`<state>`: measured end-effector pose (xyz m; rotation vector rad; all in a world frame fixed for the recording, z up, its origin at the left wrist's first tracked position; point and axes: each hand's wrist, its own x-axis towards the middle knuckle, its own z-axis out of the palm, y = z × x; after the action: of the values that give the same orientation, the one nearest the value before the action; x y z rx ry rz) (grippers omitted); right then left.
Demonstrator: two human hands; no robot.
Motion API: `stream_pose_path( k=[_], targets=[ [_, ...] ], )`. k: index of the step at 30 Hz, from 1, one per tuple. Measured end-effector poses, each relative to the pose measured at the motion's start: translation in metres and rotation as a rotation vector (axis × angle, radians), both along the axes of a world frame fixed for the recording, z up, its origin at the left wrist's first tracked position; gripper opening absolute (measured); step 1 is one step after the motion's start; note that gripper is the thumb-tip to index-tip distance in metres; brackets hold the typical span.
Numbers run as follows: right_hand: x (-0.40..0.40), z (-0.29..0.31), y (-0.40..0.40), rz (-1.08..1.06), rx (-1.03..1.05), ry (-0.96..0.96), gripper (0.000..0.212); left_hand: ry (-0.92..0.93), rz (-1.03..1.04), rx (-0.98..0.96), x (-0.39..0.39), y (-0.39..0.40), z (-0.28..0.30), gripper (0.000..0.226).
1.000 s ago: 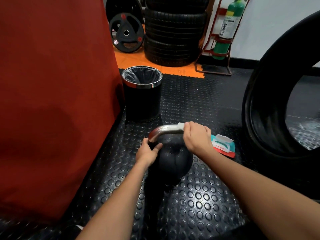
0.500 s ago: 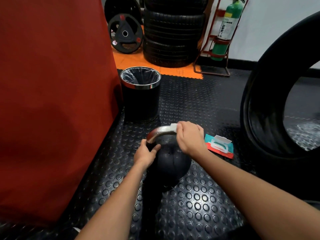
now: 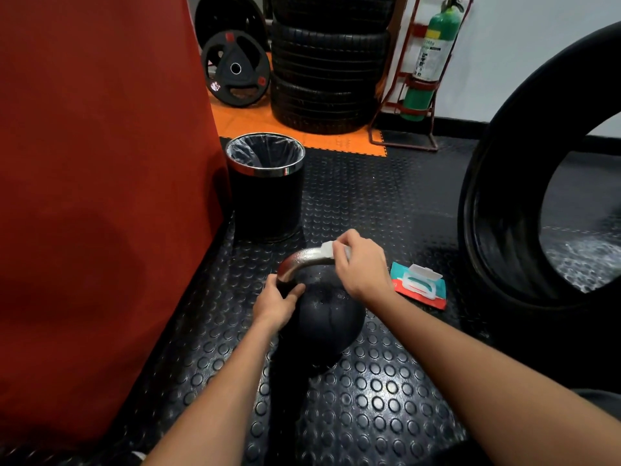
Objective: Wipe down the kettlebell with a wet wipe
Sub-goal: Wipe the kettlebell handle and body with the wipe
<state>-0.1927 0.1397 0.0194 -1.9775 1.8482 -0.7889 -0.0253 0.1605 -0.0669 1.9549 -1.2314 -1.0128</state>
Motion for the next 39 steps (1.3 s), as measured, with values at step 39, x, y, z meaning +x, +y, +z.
stream_pose_path(
  k=[39],
  targets=[
    [0.031,-0.015,0.02,0.357,-0.147,0.325,0.069,0.285,-0.013,-0.126,0.005,0.002,-0.027,0.035]
  ],
)
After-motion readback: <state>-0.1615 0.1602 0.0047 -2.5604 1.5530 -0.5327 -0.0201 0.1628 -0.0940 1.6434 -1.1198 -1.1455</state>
